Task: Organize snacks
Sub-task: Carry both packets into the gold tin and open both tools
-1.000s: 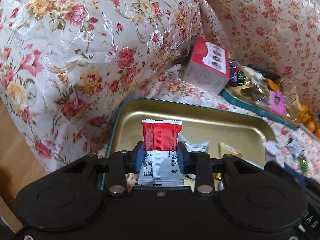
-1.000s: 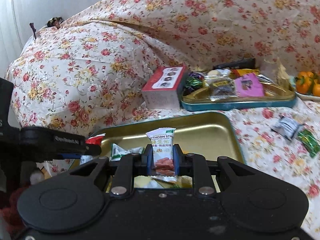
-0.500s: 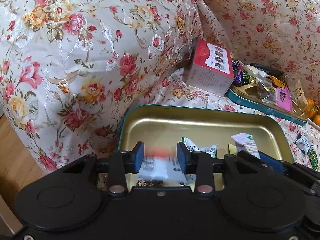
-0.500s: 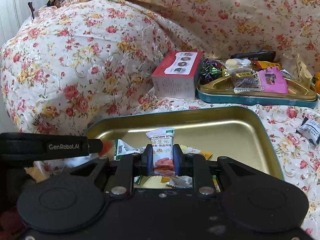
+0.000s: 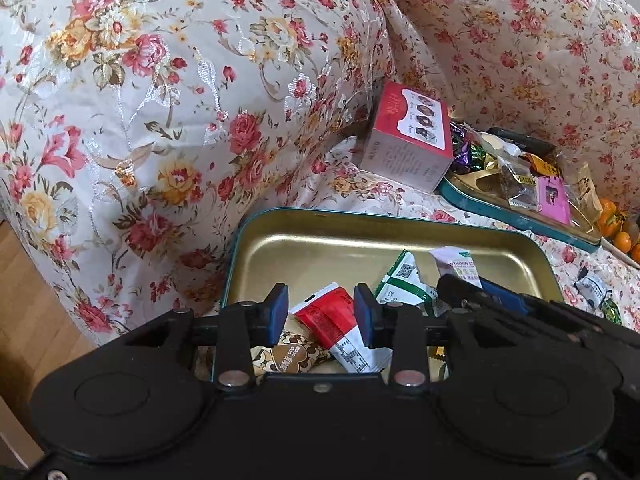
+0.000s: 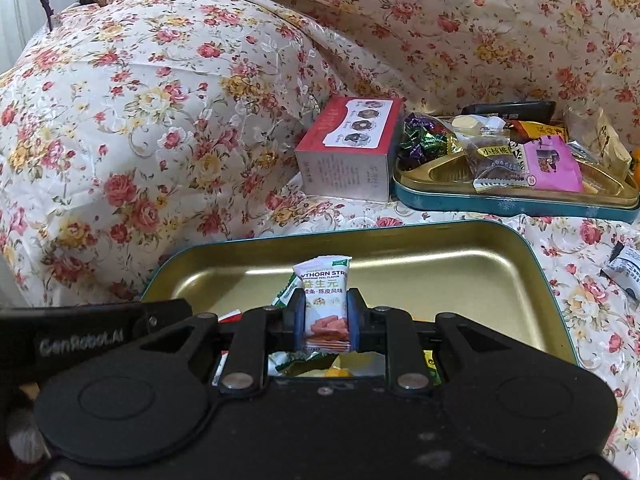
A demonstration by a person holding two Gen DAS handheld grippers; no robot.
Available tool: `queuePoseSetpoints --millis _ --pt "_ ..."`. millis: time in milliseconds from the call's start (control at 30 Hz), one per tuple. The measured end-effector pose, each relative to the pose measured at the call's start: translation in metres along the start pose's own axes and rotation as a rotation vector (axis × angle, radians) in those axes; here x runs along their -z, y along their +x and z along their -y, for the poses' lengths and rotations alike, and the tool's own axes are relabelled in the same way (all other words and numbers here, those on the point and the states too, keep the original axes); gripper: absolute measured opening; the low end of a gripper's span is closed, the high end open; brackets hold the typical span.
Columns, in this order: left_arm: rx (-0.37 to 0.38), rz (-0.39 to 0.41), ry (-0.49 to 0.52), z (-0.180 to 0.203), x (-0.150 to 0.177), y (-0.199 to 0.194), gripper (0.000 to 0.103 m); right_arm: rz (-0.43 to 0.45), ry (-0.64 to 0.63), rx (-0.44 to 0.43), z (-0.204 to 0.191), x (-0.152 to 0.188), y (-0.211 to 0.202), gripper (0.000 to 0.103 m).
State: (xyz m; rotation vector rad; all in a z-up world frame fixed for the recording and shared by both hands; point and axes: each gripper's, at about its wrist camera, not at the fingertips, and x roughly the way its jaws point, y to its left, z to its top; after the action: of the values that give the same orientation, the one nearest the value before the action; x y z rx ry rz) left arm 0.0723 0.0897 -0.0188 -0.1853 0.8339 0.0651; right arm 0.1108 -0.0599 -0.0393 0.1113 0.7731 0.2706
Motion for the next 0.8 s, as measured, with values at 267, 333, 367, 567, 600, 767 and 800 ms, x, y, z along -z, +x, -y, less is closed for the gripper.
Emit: queuePoseSetpoints --millis 267,333,367,567,600,767,800 --pt "0.004 -0.019 -0.005 -0.001 -0.001 0.002 0.045 0.001 0.020 0.010 0.002 0.000 0.002 0.025" --pt "0.003 -0.018 -0.005 -0.001 -0.001 0.001 0.045 0.005 0.024 0.013 0.002 0.001 0.000 0.025" --pt "0.001 -0.017 -0.004 0.000 -0.001 0.000 0.045 0.006 0.027 0.013 0.002 0.001 -0.001 0.025" --pt "-0.008 -0.028 0.002 0.002 0.001 0.000 0.045 0.018 0.031 0.009 0.002 0.005 -0.011 0.025" --pt "-0.008 -0.031 0.002 0.002 0.001 0.000 0.045 0.022 0.031 0.009 0.002 0.006 -0.014 0.025" --pt "-0.008 -0.040 0.003 0.003 0.001 0.000 0.045 0.041 0.034 0.012 0.004 0.007 -0.025 0.025" --pt "-0.004 -0.043 0.001 0.003 0.001 0.000 0.045 0.045 0.036 0.012 0.005 0.007 -0.028 0.025"
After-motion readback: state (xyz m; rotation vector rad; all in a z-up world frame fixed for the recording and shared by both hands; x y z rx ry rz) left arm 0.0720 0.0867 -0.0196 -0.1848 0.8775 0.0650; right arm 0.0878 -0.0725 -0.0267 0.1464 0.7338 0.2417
